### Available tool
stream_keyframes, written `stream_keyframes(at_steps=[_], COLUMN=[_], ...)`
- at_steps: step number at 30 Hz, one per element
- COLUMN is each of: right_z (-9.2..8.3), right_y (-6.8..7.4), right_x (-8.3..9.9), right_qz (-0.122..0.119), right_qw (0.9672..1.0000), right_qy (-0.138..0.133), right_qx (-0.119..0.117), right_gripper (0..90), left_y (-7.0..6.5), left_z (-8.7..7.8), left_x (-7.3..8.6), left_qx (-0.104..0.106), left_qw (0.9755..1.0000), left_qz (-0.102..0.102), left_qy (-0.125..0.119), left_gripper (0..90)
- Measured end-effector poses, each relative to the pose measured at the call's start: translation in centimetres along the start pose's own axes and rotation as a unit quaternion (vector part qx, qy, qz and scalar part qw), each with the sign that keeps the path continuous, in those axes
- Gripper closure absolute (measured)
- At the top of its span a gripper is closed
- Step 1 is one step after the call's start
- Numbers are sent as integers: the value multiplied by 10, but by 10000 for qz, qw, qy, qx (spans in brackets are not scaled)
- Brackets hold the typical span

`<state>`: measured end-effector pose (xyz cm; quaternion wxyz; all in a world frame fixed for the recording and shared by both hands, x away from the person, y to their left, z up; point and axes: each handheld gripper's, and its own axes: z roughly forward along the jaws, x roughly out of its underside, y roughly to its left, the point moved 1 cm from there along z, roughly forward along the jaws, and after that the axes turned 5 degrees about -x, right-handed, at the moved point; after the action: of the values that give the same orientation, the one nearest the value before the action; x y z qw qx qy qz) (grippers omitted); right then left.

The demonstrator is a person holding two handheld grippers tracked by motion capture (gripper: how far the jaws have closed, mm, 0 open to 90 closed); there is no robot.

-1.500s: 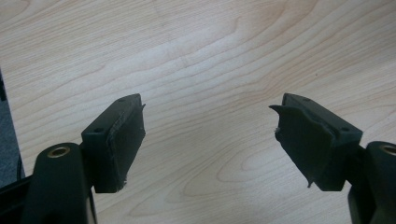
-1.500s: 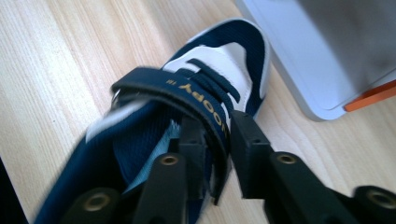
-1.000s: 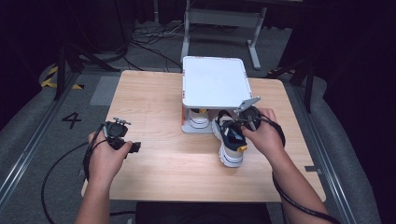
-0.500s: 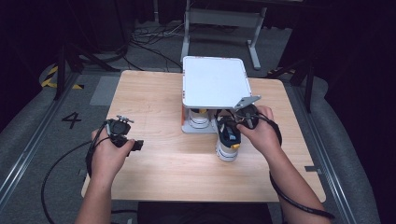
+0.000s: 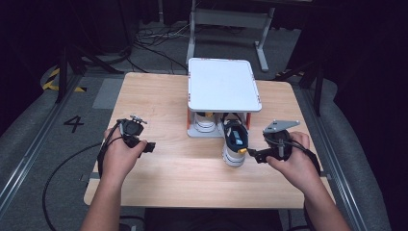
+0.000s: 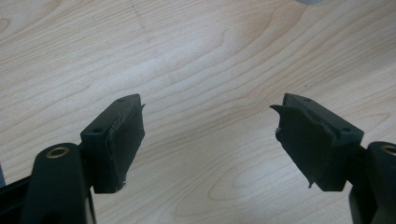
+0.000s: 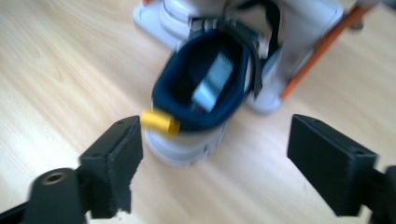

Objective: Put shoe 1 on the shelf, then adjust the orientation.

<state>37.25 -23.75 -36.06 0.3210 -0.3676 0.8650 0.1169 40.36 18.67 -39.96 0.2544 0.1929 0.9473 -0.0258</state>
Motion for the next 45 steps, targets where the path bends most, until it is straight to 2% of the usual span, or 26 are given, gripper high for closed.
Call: stream_keyframes(at_steps=[3, 5, 9, 14, 18, 22, 24, 27, 29, 31, 32, 35, 36, 37, 40, 43, 45], right_z=[2, 7, 16, 33, 46, 60, 68, 74, 75, 74, 73, 74, 75, 76, 80, 86, 90], right_y=[3, 3, 6, 20, 27, 28, 28, 25, 23, 19, 17, 9, 8, 6, 2, -7, -12], right_x=[12, 20, 29, 31, 31, 32, 32, 28, 25, 22, 21, 12, 8, 4, -2, -13, -17], right_qz=[-3, -85, 32, 198, 259, 391, 457, 573, 626, 533, 530, 626, 557, 484, 523, 601, 524], right_qw=[9987, 9972, 9968, 9961, 9958, 9958, 9955, 9964, 9959, 9979, 9982, 9980, 9984, 9986, 9985, 9979, 9980], right_qy=[499, 721, 729, 644, 721, 751, 748, 547, 567, 363, 290, 113, 20, 21, -19, -197, -248], right_qx=[-82, -160, -332, -564, -507, -348, -353, -292, -309, -20, 62, 3, 132, 218, 166, 134, 265], right_gripper=[308, 335, 360, 374, 349, 349, 350, 371, 381, 432, 426, 421, 463, 446, 438, 415, 445], left_y=[-1, -1, -2, -2, -2, -1, -2, -1, 0, 1, 2, 5, 6, 7, 9, 12, 13], left_z=[2, 3, 4, 4, 4, 3, 4, 3, 2, 1, 0, -2, -3, -4, -6, -8, -9], left_x=[-2, -4, -6, -7, -6, -5, -4, -3, -1, 1, 2, 8, 9, 10, 14, 18, 20], left_qx=[32, 34, 48, 54, 52, 39, 40, 20, 7, -3, -14, -41, -44, -67, -95, -133, -142], left_qw=[10000, 10000, 10000, 10000, 10000, 10000, 10000, 10000, 10000, 10000, 10000, 10000, 10000, 9999, 9998, 9996, 9996], left_qz=[32, 76, 71, 80, 64, 49, 37, 28, 12, 9, -9, -67, -78, -92, -181, -244, -250], left_qy=[11, 23, 19, 12, 3, 5, -1, 22, 5, 2, 4, 39, 32, 13, 15, 10, 27], left_gripper=[235, 235, 234, 234, 234, 234, 234, 234, 234, 234, 234, 234, 234, 234, 234, 234, 234])
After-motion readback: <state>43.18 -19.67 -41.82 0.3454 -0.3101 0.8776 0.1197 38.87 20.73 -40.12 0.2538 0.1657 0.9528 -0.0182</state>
